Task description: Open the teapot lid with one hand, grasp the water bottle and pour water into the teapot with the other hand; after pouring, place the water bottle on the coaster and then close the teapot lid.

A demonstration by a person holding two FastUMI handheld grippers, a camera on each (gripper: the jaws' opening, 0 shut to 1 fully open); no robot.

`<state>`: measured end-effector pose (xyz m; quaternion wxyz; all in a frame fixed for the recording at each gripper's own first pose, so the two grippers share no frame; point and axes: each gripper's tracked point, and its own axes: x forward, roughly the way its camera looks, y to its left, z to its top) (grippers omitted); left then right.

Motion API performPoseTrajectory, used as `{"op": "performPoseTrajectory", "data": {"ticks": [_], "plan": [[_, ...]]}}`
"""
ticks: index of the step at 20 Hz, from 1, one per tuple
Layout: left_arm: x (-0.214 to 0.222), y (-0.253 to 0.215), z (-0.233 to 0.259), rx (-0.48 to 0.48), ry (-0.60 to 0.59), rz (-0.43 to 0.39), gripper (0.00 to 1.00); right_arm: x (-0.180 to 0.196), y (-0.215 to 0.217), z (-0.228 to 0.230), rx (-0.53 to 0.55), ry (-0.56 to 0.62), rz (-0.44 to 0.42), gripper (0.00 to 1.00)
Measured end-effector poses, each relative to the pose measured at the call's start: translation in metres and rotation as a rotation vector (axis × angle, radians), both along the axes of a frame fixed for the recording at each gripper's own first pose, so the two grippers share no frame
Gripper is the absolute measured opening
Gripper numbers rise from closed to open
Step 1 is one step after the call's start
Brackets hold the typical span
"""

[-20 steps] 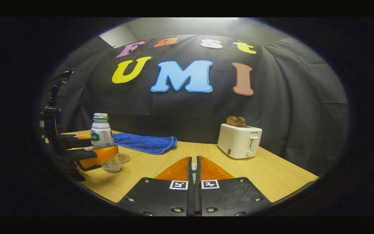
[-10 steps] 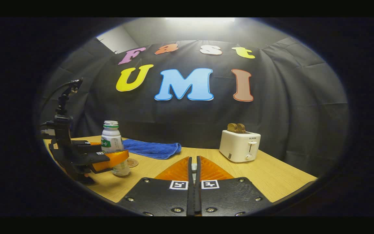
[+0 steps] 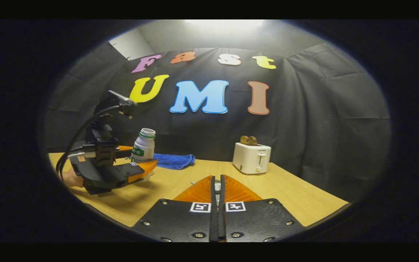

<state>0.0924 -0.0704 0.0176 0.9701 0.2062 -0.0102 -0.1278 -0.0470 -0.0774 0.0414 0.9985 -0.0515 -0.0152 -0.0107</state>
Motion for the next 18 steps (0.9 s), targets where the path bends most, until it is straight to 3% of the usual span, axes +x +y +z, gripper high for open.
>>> {"op": "performPoseTrajectory", "data": {"ticks": [3,5,6,7,8,9,12,13,14,17,18], "plan": [[0.007,-0.010,-0.007,0.125,-0.005,0.002,0.78,-0.015,-0.018,-0.003,0.006,0.006,-0.036,0.00],[0.013,-0.012,-0.013,0.226,-0.009,0.013,0.82,-0.022,-0.026,-0.006,0.013,0.012,-0.052,0.00],[0.015,-0.014,-0.015,0.269,-0.015,0.014,0.73,-0.025,-0.030,-0.008,0.013,0.014,-0.060,0.00],[0.019,-0.018,-0.017,0.309,-0.016,0.010,0.73,-0.028,-0.034,-0.009,0.014,0.015,-0.069,0.00],[0.023,-0.020,-0.021,0.350,-0.014,0.007,0.82,-0.030,-0.038,-0.012,0.016,0.018,-0.075,0.00],[0.025,-0.022,-0.022,0.385,-0.019,0.007,0.78,-0.032,-0.041,-0.014,0.022,0.020,-0.080,0.00],[0.029,-0.031,-0.029,0.469,-0.022,-0.005,0.82,-0.033,-0.049,-0.019,0.039,0.030,-0.098,0.00],[0.030,-0.034,-0.030,0.502,-0.025,-0.007,0.78,-0.034,-0.051,-0.020,0.046,0.033,-0.102,0.00],[0.031,-0.036,-0.029,0.536,-0.034,-0.006,0.82,-0.035,-0.053,-0.022,0.050,0.035,-0.103,0.00],[0.036,-0.046,-0.030,0.607,-0.058,-0.013,0.82,-0.035,-0.057,-0.022,0.060,0.034,-0.108,0.00],[0.035,-0.046,-0.029,0.623,-0.061,-0.014,0.77,-0.035,-0.057,-0.023,0.064,0.033,-0.108,0.00]]}}
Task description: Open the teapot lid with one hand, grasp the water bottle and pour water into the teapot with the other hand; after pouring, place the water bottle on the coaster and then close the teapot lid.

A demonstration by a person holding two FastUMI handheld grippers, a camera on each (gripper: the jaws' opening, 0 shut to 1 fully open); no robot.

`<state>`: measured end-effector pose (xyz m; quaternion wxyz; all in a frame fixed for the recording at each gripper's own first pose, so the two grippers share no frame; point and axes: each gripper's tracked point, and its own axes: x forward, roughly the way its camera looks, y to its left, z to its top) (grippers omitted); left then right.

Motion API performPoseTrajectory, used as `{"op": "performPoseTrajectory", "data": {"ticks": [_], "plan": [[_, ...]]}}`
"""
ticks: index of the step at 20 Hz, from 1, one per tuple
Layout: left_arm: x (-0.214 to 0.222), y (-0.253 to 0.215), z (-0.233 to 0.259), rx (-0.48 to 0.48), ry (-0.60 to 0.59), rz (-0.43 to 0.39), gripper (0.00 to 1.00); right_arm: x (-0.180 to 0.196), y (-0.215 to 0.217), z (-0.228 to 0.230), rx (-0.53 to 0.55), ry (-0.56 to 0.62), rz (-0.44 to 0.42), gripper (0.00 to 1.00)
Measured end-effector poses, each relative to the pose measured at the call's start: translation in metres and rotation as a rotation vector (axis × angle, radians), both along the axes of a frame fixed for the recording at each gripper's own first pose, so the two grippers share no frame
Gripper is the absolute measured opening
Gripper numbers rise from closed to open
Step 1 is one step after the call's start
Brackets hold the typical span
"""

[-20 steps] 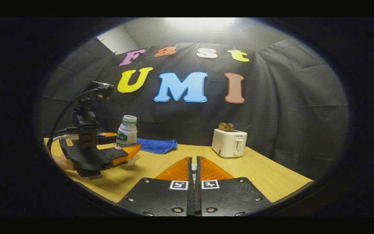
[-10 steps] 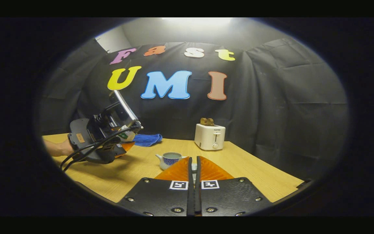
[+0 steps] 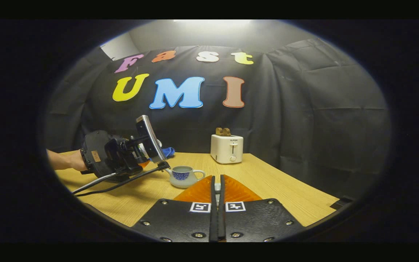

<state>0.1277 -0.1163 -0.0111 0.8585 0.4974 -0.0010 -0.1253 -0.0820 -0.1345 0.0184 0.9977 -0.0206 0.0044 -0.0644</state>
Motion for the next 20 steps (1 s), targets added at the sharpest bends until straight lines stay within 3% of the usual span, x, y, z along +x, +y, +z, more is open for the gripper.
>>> {"op": "performPoseTrajectory", "data": {"ticks": [1,2,15,19,20], "plan": [[0.001,-0.003,-0.001,0.015,-0.002,-0.003,0.72,0.000,-0.001,0.000,0.000,-0.001,-0.001,0.00],[0.002,-0.004,-0.003,0.031,-0.003,-0.004,0.82,0.000,-0.002,-0.001,-0.001,-0.001,-0.004,0.00],[-0.009,-0.021,-0.001,0.287,-0.034,-0.065,0.83,-0.001,-0.012,-0.001,0.019,-0.007,-0.020,0.00],[-0.015,-0.027,-0.001,0.351,-0.059,-0.085,0.73,-0.002,-0.014,-0.004,0.029,-0.005,-0.021,0.00],[-0.015,-0.026,0.000,0.366,-0.055,-0.088,0.83,-0.002,-0.014,-0.004,0.033,-0.008,-0.020,0.00]]}}
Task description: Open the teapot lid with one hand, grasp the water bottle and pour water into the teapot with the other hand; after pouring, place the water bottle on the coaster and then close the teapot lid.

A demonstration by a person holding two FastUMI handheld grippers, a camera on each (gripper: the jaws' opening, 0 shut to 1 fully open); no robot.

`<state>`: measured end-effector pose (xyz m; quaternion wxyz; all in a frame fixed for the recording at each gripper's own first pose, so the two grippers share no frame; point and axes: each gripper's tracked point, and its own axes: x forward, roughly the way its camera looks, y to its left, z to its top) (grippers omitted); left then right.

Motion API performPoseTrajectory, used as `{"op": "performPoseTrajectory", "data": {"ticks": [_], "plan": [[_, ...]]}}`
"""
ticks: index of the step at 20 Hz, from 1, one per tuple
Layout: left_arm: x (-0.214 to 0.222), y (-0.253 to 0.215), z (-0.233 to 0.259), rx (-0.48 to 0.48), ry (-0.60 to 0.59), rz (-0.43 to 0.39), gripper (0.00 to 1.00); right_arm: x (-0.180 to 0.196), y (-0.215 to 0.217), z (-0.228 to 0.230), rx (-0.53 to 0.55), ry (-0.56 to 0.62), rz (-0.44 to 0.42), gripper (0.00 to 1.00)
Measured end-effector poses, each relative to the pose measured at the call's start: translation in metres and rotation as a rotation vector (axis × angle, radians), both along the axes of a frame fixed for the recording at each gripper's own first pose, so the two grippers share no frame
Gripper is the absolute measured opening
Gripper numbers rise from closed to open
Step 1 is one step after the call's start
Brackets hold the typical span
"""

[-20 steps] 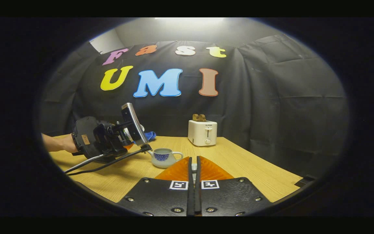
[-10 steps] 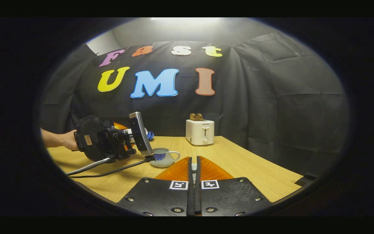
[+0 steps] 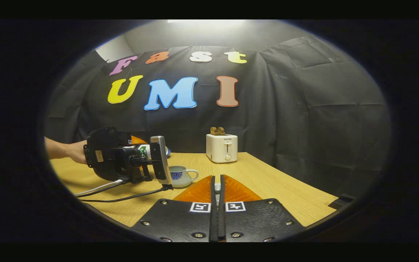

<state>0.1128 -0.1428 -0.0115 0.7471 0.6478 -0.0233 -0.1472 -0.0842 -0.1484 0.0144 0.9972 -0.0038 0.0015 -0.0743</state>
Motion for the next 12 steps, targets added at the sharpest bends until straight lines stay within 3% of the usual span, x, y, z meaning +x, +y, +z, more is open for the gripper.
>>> {"op": "performPoseTrajectory", "data": {"ticks": [3,6,7,8,9,11,12], "plan": [[-0.002,-0.002,0.000,0.059,-0.012,-0.010,0.83,-0.001,0.000,0.001,0.002,-0.002,0.000,0.00],[-0.006,-0.004,-0.001,0.109,-0.031,-0.023,0.73,-0.001,-0.001,0.000,0.003,-0.002,-0.001,0.00],[-0.007,-0.005,-0.001,0.116,-0.032,-0.028,0.83,-0.001,-0.001,-0.001,0.005,-0.001,-0.002,0.00],[-0.008,-0.005,-0.001,0.126,-0.031,-0.029,0.78,0.000,-0.002,-0.001,0.008,-0.001,-0.001,0.00],[-0.008,-0.006,-0.001,0.138,-0.037,-0.029,0.83,-0.001,-0.002,-0.001,0.009,0.001,-0.001,0.00],[-0.010,-0.007,0.001,0.168,-0.058,-0.034,0.83,-0.002,-0.003,-0.002,0.011,0.001,-0.002,0.00],[-0.012,-0.008,0.001,0.181,-0.064,-0.039,0.78,-0.002,-0.003,-0.002,0.011,0.000,-0.004,0.00]]}}
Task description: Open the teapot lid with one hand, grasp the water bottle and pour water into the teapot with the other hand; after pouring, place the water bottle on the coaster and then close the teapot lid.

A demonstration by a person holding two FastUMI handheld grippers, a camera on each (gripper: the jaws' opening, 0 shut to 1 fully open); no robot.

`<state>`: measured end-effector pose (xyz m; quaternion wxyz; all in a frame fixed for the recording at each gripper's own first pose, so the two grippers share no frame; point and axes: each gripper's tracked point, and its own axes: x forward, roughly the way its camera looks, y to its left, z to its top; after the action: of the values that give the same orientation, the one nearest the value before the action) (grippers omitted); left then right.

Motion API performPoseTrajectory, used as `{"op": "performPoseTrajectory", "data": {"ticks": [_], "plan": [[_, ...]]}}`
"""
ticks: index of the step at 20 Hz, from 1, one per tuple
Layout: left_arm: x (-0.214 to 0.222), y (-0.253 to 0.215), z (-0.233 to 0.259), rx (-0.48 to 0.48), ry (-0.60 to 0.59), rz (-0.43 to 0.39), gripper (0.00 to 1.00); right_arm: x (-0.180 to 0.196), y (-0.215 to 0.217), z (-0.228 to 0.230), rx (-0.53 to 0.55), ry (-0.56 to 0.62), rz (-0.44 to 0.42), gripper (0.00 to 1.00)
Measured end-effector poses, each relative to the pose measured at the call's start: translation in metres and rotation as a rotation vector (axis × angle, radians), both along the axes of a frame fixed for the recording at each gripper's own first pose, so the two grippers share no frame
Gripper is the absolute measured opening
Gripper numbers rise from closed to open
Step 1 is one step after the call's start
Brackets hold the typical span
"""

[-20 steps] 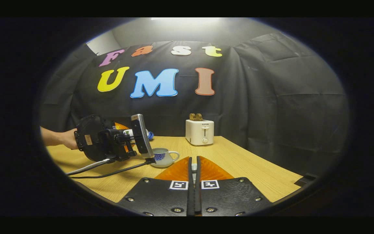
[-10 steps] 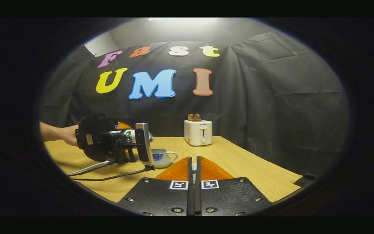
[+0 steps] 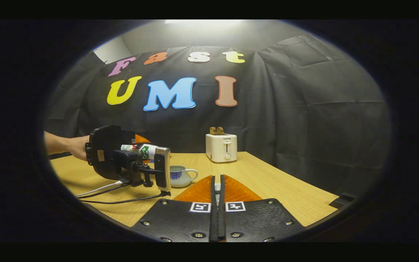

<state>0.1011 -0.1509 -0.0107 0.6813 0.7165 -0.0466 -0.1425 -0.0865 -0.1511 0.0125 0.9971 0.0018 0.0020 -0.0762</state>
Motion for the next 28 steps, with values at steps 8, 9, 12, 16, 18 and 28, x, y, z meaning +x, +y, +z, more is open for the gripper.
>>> {"op": "performPoseTrajectory", "data": {"ticks": [8,9,12,16,18,28], "plan": [[-0.003,-0.003,0.006,0.071,-0.037,-0.020,0.83,-0.001,0.001,-0.001,0.007,0.004,-0.003,0.00],[-0.003,-0.004,0.005,0.078,-0.038,-0.021,0.83,-0.002,0.000,-0.001,0.007,0.005,-0.003,0.00],[-0.005,-0.005,0.008,0.097,-0.047,-0.026,0.83,-0.002,0.000,-0.001,0.009,0.005,-0.004,0.00],[-0.005,-0.006,0.012,0.114,-0.062,-0.033,0.83,-0.002,0.001,-0.001,0.010,0.004,0.000,0.00],[-0.007,-0.008,0.013,0.122,-0.074,-0.039,0.78,-0.002,0.001,-0.002,0.010,0.005,0.000,0.00],[-0.011,-0.014,0.019,0.186,-0.139,-0.057,0.73,-0.003,0.001,-0.001,0.018,0.001,0.004,0.00]]}}
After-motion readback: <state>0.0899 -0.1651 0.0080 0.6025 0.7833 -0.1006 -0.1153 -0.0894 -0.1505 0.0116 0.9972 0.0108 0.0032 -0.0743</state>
